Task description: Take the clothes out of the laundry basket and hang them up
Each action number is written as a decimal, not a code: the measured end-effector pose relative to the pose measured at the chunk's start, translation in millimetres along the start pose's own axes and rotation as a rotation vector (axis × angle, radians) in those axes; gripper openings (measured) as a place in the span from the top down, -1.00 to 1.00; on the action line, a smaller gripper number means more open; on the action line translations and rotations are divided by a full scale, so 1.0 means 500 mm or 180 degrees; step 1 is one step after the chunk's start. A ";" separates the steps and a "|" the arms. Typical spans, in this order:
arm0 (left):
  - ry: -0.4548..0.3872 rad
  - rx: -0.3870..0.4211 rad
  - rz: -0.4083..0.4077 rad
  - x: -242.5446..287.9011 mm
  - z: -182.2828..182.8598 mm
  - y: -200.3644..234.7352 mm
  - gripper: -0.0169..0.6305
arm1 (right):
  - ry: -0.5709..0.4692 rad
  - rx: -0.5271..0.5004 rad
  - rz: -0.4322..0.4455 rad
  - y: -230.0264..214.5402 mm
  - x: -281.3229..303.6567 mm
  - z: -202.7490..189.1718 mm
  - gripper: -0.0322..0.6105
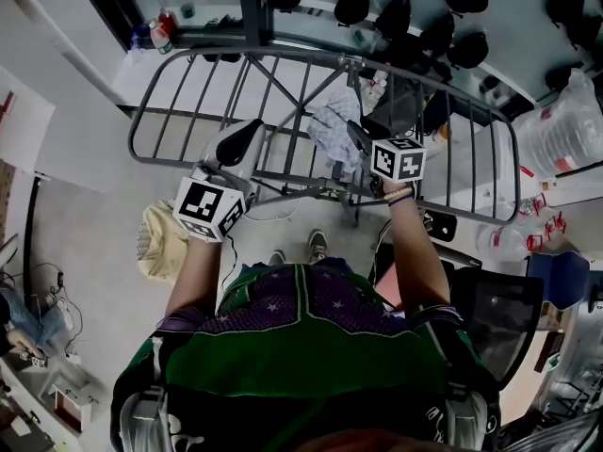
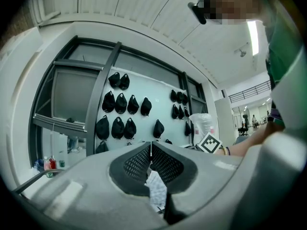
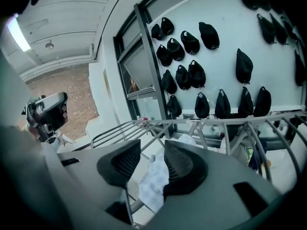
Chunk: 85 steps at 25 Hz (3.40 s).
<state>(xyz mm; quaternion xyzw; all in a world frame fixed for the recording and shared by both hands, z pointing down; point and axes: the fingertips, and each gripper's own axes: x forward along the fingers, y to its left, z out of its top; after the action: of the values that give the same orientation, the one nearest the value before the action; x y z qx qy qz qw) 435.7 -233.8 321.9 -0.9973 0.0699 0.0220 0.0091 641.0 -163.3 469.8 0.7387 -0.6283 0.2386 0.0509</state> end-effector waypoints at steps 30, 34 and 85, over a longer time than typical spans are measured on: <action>-0.0062 0.0114 0.0192 -0.206 0.027 -0.084 0.89 | -0.0776 -0.0275 -0.0116 0.211 -0.265 0.045 0.47; -0.0073 0.0061 0.0271 -0.235 0.037 -0.159 0.89 | -0.0874 -0.0256 -0.0050 0.231 -0.353 0.016 0.47; 0.0180 0.0193 0.3293 -1.572 0.130 -0.064 0.89 | -0.0832 -0.1264 0.2465 1.506 -0.308 -0.134 0.47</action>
<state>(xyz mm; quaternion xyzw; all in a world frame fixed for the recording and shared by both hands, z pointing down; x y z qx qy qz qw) -340.2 -91.5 293.2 -0.8317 0.5546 -0.0053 0.0240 -110.4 -153.3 295.6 0.4492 -0.8930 0.0197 0.0189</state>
